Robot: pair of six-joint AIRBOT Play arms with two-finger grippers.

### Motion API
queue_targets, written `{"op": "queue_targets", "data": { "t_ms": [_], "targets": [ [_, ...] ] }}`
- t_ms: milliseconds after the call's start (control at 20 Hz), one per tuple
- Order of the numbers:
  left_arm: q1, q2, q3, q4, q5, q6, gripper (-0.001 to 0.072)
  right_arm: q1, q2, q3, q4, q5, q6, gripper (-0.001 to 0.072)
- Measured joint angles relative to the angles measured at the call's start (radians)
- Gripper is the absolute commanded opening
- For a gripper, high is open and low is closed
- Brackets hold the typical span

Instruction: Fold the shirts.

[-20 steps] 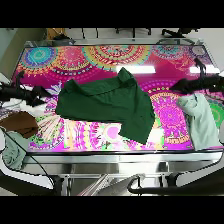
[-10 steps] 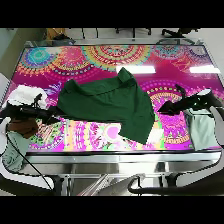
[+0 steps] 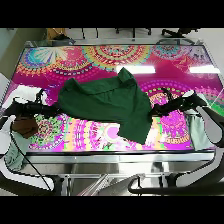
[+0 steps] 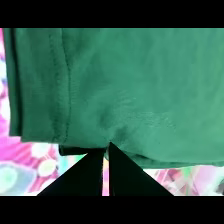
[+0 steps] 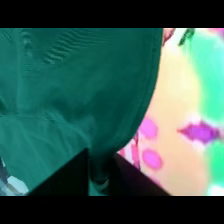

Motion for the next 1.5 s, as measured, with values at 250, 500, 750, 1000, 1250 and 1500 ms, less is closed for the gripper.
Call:
{"op": "queue_targets", "data": {
  "t_ms": [250, 500, 750, 1000, 1250, 1500],
  "targets": [
    [-0.003, 0.059, 0.117, -0.076, -0.119, -0.007, 0.0015, 0.01, 0.061, 0.035, 0.161, 0.008, -0.061, 0.0019],
    [-0.003, 0.282, 0.335, -0.225, -0.254, -0.026, 0.0014, -0.003, 0.291, 0.252, 0.333, -0.02, -0.138, 0.0019],
    [-0.003, 0.542, 0.623, -0.335, -0.233, -0.073, 0.0014, -0.033, 0.557, 0.542, 0.338, -0.167, -0.192, 0.0018],
    [0.045, 0.755, 0.845, -0.277, -0.116, -0.091, 0.0014, -0.049, 0.739, 0.692, 0.163, -0.336, -0.213, 0.0018],
    [0.127, 0.862, 0.739, -0.214, -0.085, -0.094, 0.0015, -0.052, 0.731, 0.722, 0.077, -0.381, -0.217, 0.0018],
    [0.017, 0.724, 0.474, -0.204, -0.087, -0.043, 0.0015, -0.045, 0.495, 0.726, 0.088, -0.295, -0.209, 0.0018]
  ]
}}
